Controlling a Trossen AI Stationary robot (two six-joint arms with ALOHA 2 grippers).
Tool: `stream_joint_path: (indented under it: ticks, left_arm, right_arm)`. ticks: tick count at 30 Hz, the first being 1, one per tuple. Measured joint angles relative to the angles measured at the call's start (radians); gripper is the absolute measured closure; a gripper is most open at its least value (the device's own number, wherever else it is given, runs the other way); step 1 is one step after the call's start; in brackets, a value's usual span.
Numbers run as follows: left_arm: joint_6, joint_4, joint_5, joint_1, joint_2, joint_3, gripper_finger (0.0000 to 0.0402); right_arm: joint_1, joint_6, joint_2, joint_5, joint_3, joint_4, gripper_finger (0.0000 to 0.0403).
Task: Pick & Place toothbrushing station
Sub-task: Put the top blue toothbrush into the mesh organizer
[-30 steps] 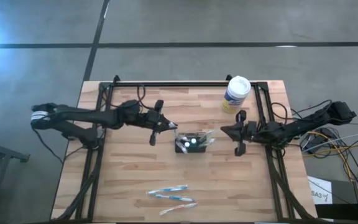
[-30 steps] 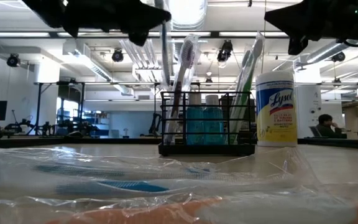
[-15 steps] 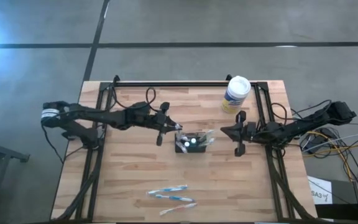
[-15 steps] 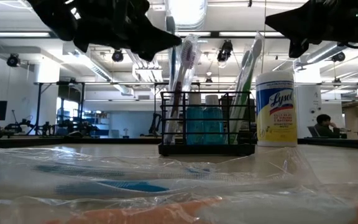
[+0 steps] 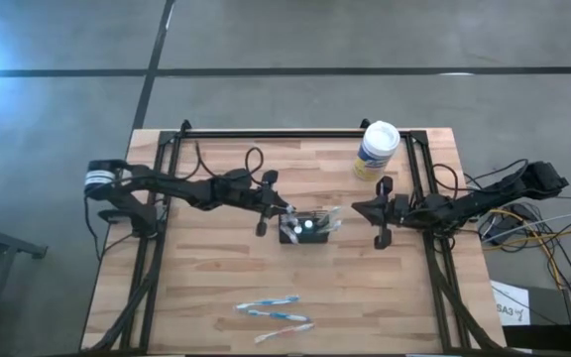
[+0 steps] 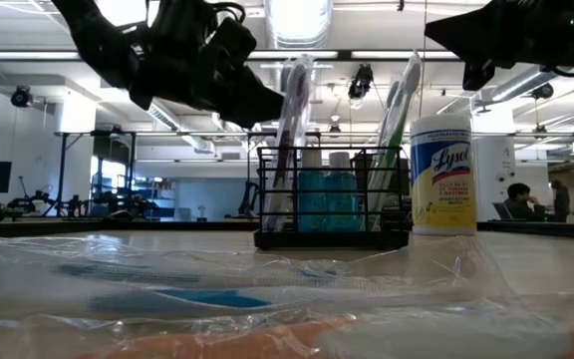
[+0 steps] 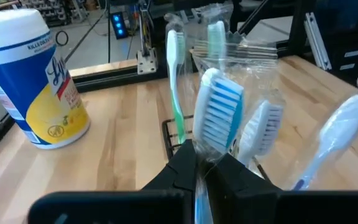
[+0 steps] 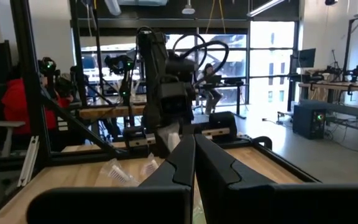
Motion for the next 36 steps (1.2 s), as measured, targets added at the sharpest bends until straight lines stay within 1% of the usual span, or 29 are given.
stream_joint_path:
  ticks: [9,13,18,21,25,28,30,33,36]
  left_arm:
    - [-0.005,-0.006,0.000,0.001,0.014,-0.014,0.0383]
    - [-0.028,-0.014,0.000,0.001,0.005,-0.017,0.0368]
    - [-0.034,-0.047,0.000,0.001,-0.018,-0.020,0.0315]
    - [-0.055,-0.049,0.011,0.001,-0.034,-0.020,0.0271]
    - [-0.067,-0.053,0.054,0.001,-0.058,-0.020,0.0207]
    - [-0.080,-0.080,0.059,0.000,-0.115,-0.019,0.0169]
    - [-0.086,-0.146,0.060,0.000,-0.179,-0.015,0.0151]
    - [-0.096,-0.303,0.060,-0.001,-0.309,-0.007,0.0138]
    - [-0.108,-0.510,0.060,-0.006,-0.465,0.012,0.0138]
  right_arm:
    - [0.000,-0.005,0.002,0.000,-0.003,-0.001,0.0394]
    - [0.000,-0.013,0.002,0.000,-0.003,-0.001,0.0394]
    - [0.000,-0.019,0.002,0.000,-0.002,-0.001,0.0394]
    - [0.000,-0.019,0.002,0.000,-0.002,-0.001,0.0394]
    - [0.000,-0.022,0.002,0.000,-0.002,-0.001,0.0394]
    - [0.000,-0.022,0.002,0.000,-0.002,-0.001,0.0394]
    - [0.000,-0.022,0.002,0.000,-0.002,-0.002,0.0394]
    - [0.000,-0.021,0.002,0.000,-0.003,-0.016,0.0394]
    - [0.000,-0.024,0.002,0.000,-0.004,-0.024,0.0394]
